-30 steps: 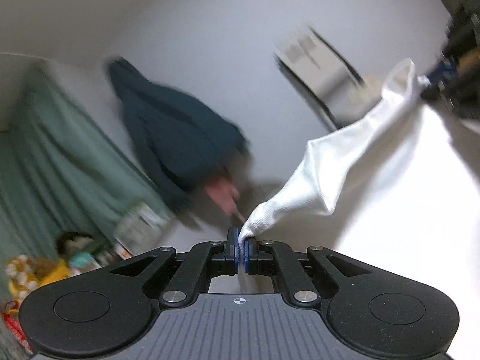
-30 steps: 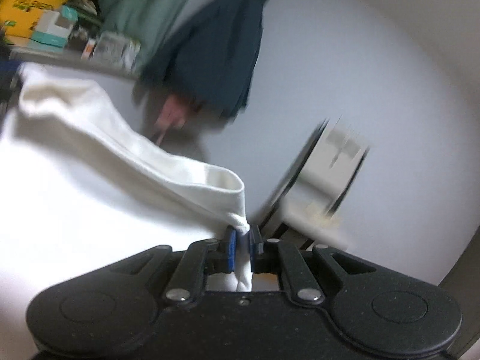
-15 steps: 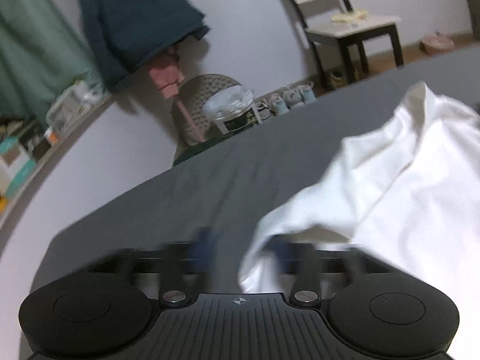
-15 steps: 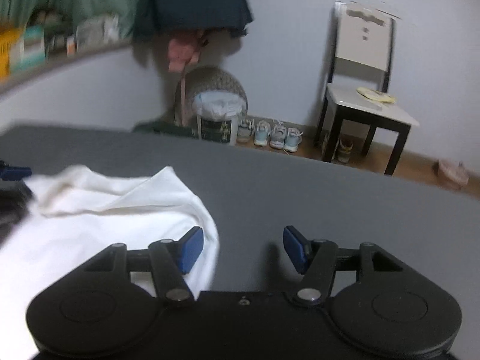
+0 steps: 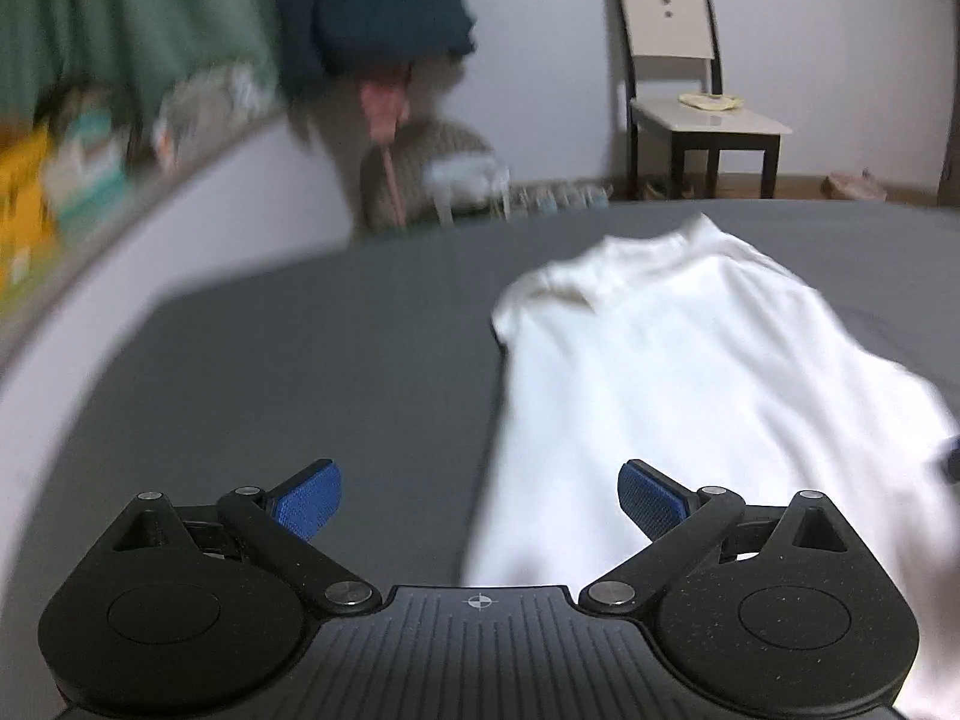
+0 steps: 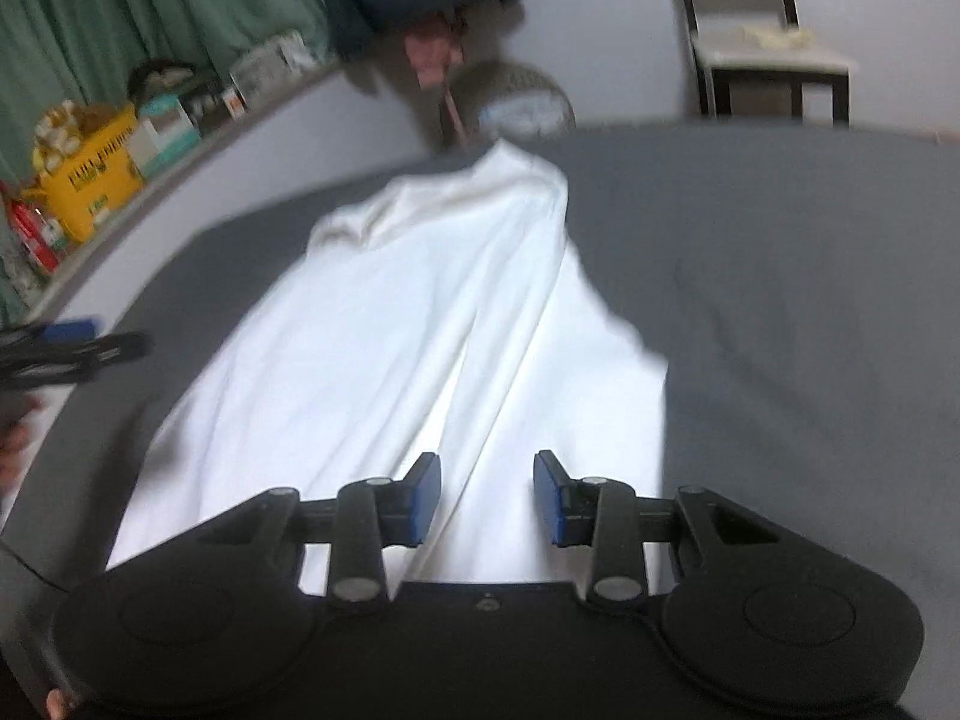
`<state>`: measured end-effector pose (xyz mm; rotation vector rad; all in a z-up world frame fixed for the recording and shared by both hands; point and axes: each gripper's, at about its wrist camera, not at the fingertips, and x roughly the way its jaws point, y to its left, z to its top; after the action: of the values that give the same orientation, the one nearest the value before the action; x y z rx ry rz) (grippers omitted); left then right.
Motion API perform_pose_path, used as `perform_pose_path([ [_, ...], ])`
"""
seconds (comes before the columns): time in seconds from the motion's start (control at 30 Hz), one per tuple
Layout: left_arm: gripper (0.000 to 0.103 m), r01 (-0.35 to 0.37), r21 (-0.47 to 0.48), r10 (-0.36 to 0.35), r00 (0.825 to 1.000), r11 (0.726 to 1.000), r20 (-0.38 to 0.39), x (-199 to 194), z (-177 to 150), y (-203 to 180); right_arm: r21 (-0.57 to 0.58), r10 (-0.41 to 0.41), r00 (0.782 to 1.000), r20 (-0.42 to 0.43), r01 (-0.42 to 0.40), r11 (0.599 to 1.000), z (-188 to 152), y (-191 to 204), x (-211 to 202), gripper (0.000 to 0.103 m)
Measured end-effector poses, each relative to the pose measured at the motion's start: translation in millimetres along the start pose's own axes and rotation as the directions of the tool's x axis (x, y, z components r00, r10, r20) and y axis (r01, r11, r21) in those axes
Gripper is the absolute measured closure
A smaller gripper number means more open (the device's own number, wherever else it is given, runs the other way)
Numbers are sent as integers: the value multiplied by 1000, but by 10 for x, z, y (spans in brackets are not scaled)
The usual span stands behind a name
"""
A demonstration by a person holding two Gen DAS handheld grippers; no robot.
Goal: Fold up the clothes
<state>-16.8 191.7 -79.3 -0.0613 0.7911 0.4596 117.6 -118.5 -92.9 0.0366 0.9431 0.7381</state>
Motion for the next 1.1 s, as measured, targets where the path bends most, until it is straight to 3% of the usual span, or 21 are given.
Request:
perform_pose_path([
  [0.07,4,50,-111,-50,999,993,1,-263,-269,42,32,8,999,-35,-7,999,-80,56,63,69],
  [0.13,4,101,-168,-102,995,981,5,-422,-455,76,66,32,998,-47,-29,997,-129,118,112,69],
  [0.2,4,115,-192,-115,993,975,12,-505,-578,87,50,-1,999,-48,4,999,-183,204,172,69],
  [0.23,4,106,-203,-103,994,974,25,-531,-633,89,47,-33,998,-47,36,998,-208,228,203,76],
  [0.27,4,83,-211,-79,996,974,30,-533,-674,102,46,-58,997,-50,60,997,-223,236,241,93],
  [0.3,4,59,-218,-56,998,974,19,-515,-673,131,60,-65,997,-52,68,996,-235,221,248,101],
  [0.43,4,52,-267,-53,999,962,5,-410,-694,237,76,-112,993,-29,114,991,-223,176,139,101],
  [0.53,4,59,-266,-56,998,962,18,-319,-666,256,22,-179,983,37,178,984,-12,94,-113,101],
  [0.63,4,75,-221,-71,997,972,26,-288,-615,195,-20,-274,958,84,276,961,301,-103,-337,101],
  [0.77,4,98,-159,-92,995,982,40,-273,-538,103,-35,-435,892,120,442,896,738,-466,-485,101],
  [0.9,4,109,-134,-105,994,985,37,-222,-510,74,-9,-561,824,79,563,826,1117,-965,-319,101],
  [1.0,4,115,-125,-112,993,986,32,-169,-498,76,35,-591,807,-1,591,806,1225,-1284,-29,101],
  [1.1,4,121,-115,-119,993,986,26,-116,-485,77,72,-601,795,-82,606,792,1127,-1482,233,101],
])
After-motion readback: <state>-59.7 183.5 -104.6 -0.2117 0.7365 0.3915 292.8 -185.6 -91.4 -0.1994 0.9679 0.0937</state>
